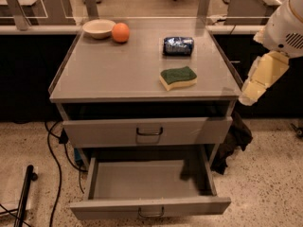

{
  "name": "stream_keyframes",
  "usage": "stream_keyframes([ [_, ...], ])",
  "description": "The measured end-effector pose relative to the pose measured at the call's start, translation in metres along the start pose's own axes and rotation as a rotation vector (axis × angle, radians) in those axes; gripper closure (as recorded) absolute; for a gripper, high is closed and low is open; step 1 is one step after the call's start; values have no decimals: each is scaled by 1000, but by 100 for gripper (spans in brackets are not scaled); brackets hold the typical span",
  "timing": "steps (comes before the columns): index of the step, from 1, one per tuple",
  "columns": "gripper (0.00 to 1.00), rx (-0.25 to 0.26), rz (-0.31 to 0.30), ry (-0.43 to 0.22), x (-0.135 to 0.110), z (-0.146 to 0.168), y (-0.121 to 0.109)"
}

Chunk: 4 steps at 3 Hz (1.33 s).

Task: Place sponge into middle drawer

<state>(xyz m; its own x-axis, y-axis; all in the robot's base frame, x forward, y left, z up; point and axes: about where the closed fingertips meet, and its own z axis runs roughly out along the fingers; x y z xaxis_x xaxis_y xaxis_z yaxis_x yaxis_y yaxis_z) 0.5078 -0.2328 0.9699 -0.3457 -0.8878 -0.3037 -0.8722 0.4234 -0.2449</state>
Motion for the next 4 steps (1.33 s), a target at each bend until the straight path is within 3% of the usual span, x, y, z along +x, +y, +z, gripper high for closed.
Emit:
stream_keyframes([
  [2, 0, 73, 132, -187, -17, 49, -62],
  [3, 0, 99, 160, -268, -36, 74, -84],
  [4, 0, 86, 182, -315, -60, 105, -95],
])
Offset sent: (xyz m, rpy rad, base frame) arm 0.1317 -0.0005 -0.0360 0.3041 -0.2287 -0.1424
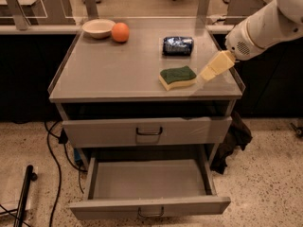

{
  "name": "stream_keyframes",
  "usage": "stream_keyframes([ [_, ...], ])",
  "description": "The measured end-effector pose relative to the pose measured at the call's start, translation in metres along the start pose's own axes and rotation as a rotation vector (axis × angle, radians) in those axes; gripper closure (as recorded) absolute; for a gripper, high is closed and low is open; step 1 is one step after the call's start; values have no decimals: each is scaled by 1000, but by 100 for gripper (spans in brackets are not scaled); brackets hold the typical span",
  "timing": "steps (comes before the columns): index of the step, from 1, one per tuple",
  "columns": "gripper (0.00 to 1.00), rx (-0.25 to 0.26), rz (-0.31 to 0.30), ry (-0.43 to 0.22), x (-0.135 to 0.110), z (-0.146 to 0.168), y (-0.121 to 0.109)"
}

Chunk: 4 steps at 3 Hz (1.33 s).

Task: Place sponge into middle drawer

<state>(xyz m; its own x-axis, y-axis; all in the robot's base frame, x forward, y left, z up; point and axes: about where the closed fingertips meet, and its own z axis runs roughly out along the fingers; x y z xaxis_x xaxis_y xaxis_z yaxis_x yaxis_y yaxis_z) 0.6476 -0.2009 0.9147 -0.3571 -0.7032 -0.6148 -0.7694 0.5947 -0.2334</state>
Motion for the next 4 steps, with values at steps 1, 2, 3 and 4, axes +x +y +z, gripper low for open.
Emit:
stream_keyframes([
  [1, 0, 0, 0, 0, 0, 0, 0],
  [2, 0, -25, 42, -7, 0, 20, 5],
  [3, 0, -60, 84, -16, -2, 44, 14],
  [4, 0, -89, 113, -27, -6, 64, 22],
])
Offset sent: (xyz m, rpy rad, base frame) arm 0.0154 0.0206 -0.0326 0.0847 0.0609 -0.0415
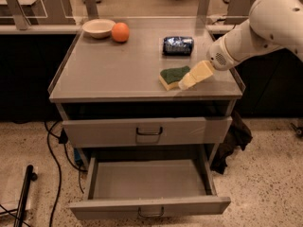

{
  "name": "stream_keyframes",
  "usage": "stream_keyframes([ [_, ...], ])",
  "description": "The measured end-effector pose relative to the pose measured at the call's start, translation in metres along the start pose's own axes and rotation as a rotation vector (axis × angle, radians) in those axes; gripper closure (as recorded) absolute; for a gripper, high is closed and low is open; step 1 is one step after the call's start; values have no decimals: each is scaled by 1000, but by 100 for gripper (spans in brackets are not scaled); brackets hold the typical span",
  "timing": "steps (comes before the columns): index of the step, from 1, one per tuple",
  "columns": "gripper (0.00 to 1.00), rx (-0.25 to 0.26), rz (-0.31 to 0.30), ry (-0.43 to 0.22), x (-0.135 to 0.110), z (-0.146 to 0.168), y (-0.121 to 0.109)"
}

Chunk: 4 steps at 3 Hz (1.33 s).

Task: Place sponge into middle drawer

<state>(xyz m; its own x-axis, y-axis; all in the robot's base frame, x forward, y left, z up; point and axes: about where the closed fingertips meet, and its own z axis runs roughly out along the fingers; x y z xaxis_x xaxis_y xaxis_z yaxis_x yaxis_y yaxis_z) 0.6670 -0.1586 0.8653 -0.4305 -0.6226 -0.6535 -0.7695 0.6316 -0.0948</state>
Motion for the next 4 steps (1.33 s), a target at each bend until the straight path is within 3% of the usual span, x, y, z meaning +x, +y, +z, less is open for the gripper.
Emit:
stream_keyframes([
  [1, 0, -21, 11, -16, -7, 17, 6],
  [2, 0, -46, -21, -29, -27, 46, 22],
  [4, 0, -17, 3, 2, -23, 64, 20],
])
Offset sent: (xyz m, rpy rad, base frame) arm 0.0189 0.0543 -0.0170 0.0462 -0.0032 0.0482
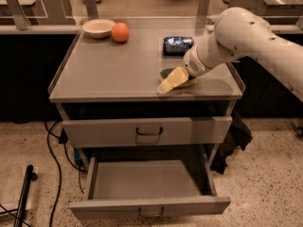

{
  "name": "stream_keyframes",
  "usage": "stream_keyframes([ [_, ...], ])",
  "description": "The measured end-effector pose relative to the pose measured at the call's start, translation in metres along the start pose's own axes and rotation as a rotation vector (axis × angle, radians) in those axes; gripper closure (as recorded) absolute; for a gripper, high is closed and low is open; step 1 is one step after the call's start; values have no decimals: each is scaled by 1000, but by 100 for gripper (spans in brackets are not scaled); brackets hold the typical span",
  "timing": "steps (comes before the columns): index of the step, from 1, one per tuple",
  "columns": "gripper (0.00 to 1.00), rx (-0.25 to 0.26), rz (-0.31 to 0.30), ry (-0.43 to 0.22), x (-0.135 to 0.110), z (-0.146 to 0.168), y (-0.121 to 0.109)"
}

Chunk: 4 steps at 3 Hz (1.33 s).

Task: Place sponge into middle drawer

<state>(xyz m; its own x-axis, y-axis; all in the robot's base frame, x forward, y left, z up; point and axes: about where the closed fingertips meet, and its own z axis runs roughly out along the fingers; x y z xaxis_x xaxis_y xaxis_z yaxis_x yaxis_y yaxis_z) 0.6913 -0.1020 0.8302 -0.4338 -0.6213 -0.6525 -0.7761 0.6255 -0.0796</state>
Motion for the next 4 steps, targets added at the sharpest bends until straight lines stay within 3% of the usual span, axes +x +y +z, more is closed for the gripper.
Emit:
stream_keyframes([
  [2, 0, 45, 59, 37, 13, 8, -13],
  [4, 42, 45, 58, 37, 13, 8, -13],
])
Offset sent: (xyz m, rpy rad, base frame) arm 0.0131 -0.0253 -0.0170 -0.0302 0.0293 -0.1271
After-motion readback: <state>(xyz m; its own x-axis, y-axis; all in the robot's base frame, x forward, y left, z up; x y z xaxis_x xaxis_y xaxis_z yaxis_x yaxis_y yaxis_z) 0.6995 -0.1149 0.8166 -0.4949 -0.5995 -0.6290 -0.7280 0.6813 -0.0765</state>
